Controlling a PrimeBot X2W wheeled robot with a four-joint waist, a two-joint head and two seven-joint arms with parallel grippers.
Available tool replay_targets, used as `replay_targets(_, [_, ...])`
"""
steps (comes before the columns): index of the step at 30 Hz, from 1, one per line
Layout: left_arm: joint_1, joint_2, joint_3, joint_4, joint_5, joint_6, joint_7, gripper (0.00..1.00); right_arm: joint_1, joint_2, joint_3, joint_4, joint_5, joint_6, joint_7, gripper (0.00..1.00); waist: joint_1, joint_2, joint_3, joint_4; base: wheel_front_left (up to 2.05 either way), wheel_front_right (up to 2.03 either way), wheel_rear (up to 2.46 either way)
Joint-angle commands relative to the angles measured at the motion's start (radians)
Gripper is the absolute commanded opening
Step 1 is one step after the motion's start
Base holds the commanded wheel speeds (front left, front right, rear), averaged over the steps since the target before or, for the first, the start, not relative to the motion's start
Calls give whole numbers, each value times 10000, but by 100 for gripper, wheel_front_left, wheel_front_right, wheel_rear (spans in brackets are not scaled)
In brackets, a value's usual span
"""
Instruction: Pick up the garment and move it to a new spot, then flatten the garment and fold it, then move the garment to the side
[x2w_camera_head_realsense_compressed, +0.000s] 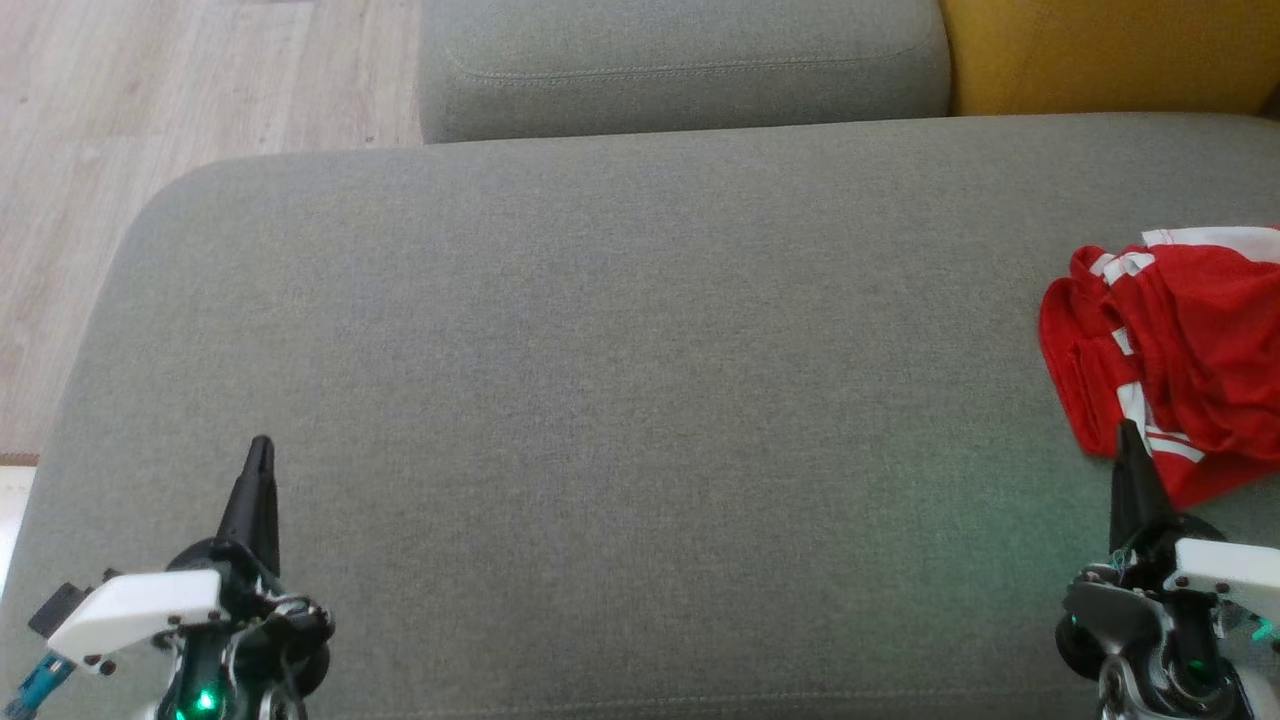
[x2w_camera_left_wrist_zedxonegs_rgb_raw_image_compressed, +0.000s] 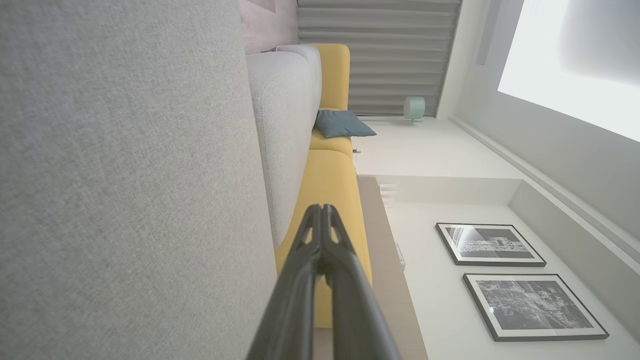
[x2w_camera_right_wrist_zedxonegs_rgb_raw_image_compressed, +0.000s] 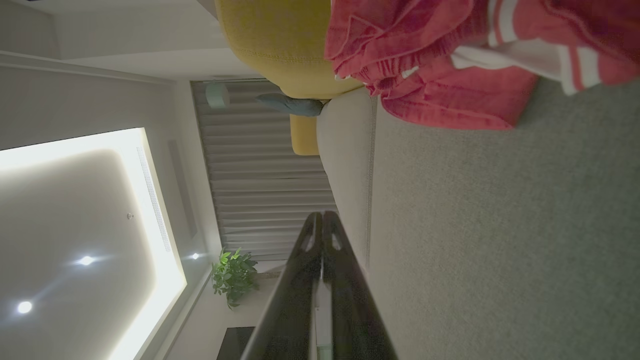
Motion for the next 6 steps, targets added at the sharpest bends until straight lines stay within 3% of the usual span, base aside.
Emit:
replay_targets(1, [-549,67,327,-296,103,-71,83,0,-507,-96,195,-314,-73,39,42,0,0,0,0,0,0,0,0])
replay_targets(6, [-549,62,334,-295,108,-71,88,0,-508,-92,189,-313,-78,39,46,0,0,0,0,0,0,0,0])
